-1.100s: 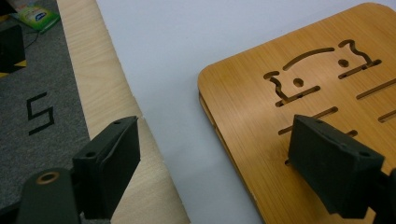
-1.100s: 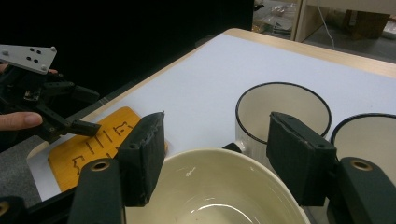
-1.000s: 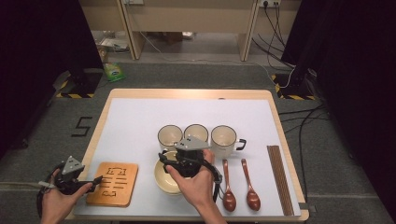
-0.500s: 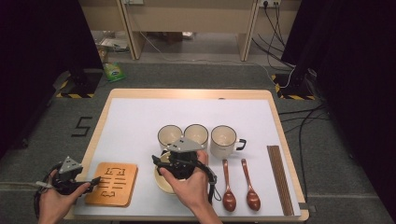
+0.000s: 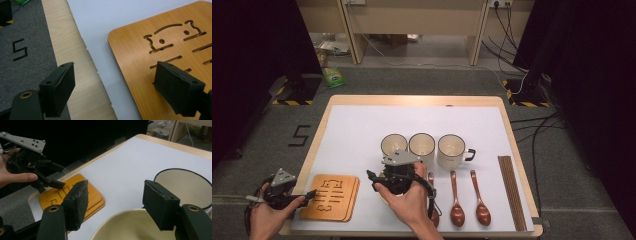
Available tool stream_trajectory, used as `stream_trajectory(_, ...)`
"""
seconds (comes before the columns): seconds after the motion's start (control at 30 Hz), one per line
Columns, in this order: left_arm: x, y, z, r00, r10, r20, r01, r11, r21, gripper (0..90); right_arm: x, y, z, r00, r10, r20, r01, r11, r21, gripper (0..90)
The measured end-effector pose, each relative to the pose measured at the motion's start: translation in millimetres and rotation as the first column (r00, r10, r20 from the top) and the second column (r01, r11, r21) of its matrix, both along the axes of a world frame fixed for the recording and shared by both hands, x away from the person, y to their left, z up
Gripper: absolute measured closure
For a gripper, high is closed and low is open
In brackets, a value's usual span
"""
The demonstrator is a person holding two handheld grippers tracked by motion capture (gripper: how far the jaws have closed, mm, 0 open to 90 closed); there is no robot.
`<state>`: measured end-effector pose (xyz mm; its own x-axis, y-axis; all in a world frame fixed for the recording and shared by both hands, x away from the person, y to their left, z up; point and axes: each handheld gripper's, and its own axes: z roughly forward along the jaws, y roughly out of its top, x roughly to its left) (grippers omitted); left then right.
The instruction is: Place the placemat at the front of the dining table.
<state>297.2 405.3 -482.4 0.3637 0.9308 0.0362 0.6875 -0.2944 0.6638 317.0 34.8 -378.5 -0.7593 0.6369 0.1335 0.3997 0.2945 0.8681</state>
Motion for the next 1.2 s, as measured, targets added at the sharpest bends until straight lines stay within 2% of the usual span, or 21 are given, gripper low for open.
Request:
stream_trajectory(0.53,-2.0,4.0,0.9,1.0,-0.003,0.003,0.003,1.0,0.008,17.6,-4.2,21.8,-1.4,0.9985,0.054,-0.003,-0.054,0.999,-0.005,37.5)
stream_trajectory(0.73,-2.9,5.6,2.5,0.9998,0.006,0.019,-0.006,0.9999,-0.013,16.1,-4.8,30.0,-4.3,0.9977,0.067,-0.012,-0.067,0.998,-0.004,37.4)
stream_trajectory(0.77,-3.1,5.8,2.9,0.9996,0.011,0.025,-0.01,0.9996,-0.028,15.6,-5.2,32.9,-5.7,0.9973,0.072,-0.015,-0.072,0.997,-0.003,37.3)
stream_trajectory(1.2,-3.1,5.3,3.7,0.9991,0.014,0.041,-0.012,0.999,-0.043,15.6,-9.0,49.4,-11.1,0.995,0.096,-0.028,-0.096,0.995,-0.006,36.3)
